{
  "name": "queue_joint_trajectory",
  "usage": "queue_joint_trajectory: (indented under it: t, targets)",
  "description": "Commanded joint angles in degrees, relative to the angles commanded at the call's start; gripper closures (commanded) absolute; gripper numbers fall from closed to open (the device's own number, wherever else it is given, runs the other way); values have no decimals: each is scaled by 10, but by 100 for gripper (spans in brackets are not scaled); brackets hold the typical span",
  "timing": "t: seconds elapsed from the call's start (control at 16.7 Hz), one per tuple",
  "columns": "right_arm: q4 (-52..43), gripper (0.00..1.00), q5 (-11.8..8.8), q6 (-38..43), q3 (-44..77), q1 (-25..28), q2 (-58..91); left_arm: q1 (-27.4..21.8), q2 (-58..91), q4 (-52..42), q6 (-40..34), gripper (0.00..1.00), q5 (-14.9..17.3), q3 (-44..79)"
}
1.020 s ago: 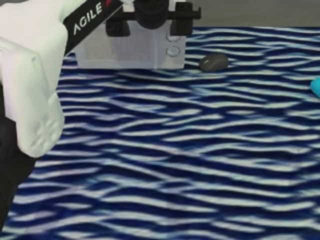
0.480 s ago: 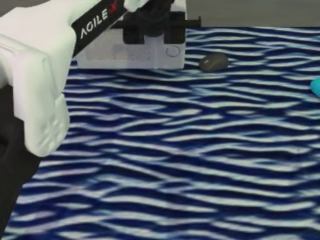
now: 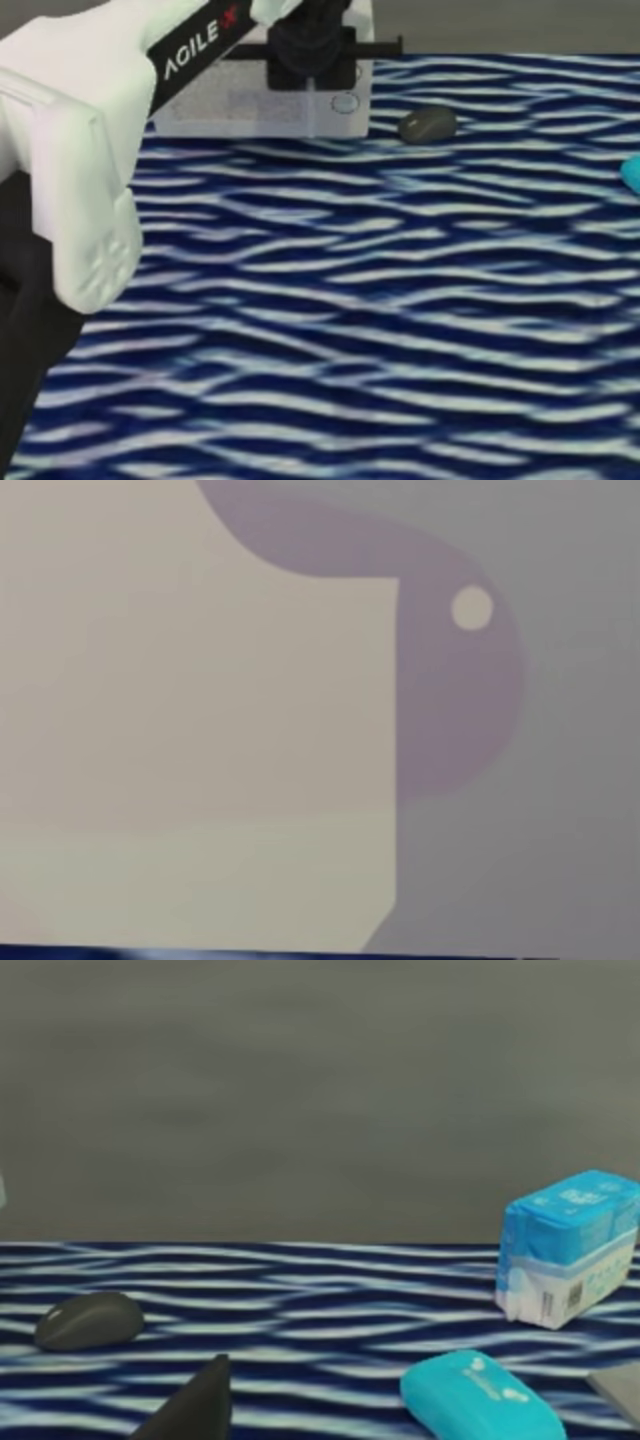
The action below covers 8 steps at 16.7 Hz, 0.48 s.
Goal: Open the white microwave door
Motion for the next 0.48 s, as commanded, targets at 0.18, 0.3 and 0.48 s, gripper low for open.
queue_joint_trajectory:
  t: [0.18, 0.3, 0.48]
  targets:
    - [0, 0, 0, 0, 0, 0, 0, 0, 0, 0, 0, 100, 0, 0]
    - [0, 0, 0, 0, 0, 0, 0, -12, -10, 0, -3, 100, 4, -28]
    - [0, 0, 0, 0, 0, 0, 0, -12, -37, 22, -5, 100, -2, -70]
